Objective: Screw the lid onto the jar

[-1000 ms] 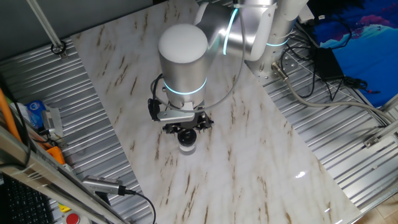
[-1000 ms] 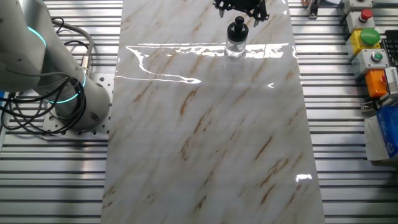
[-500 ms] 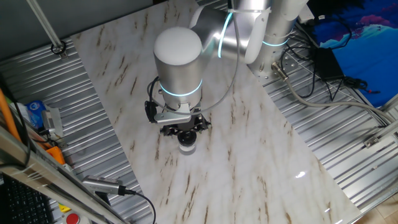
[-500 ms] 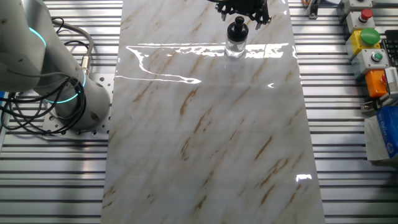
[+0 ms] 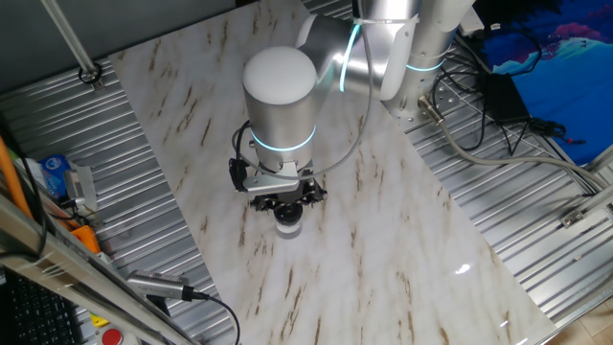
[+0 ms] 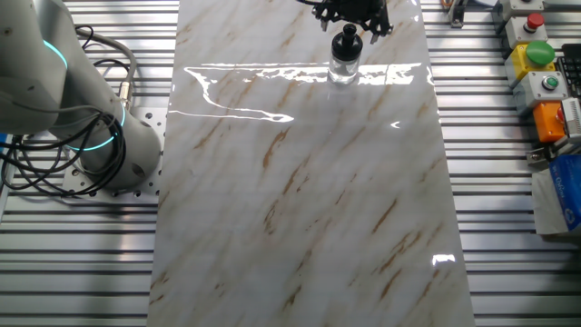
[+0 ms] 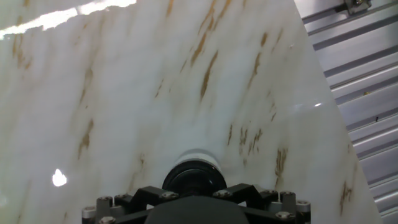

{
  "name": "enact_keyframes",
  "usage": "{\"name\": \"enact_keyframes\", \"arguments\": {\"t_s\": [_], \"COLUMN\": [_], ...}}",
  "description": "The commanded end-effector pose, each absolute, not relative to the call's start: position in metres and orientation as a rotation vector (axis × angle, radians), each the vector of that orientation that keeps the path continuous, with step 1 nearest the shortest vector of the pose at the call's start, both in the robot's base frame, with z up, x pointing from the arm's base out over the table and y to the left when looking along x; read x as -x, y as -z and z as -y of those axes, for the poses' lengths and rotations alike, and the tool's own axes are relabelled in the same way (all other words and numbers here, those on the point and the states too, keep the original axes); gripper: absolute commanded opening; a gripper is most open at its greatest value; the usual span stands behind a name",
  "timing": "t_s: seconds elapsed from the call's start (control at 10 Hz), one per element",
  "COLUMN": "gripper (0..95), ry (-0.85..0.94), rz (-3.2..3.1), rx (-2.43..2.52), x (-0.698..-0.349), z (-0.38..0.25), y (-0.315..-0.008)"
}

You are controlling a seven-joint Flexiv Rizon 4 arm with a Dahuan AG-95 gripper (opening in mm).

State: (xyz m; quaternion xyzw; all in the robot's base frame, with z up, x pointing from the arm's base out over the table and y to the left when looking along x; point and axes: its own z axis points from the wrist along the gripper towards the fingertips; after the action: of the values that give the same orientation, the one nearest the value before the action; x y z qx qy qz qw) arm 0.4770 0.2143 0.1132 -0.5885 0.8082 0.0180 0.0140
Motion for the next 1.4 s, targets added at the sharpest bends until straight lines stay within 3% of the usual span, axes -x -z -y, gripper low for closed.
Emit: {"name": "enact_keyframes", "arguments": {"t_s": [0.1,1.4], "gripper": [95.0,95.0], "ry": [-0.058,-0.058], "rz": [-2.513,-2.502], "rx": [1.838,1.823], "x": [-0.4772,-0.4789], "z": [-0.2144,-0.2126], "y": [-0.1123,-0.1074]}}
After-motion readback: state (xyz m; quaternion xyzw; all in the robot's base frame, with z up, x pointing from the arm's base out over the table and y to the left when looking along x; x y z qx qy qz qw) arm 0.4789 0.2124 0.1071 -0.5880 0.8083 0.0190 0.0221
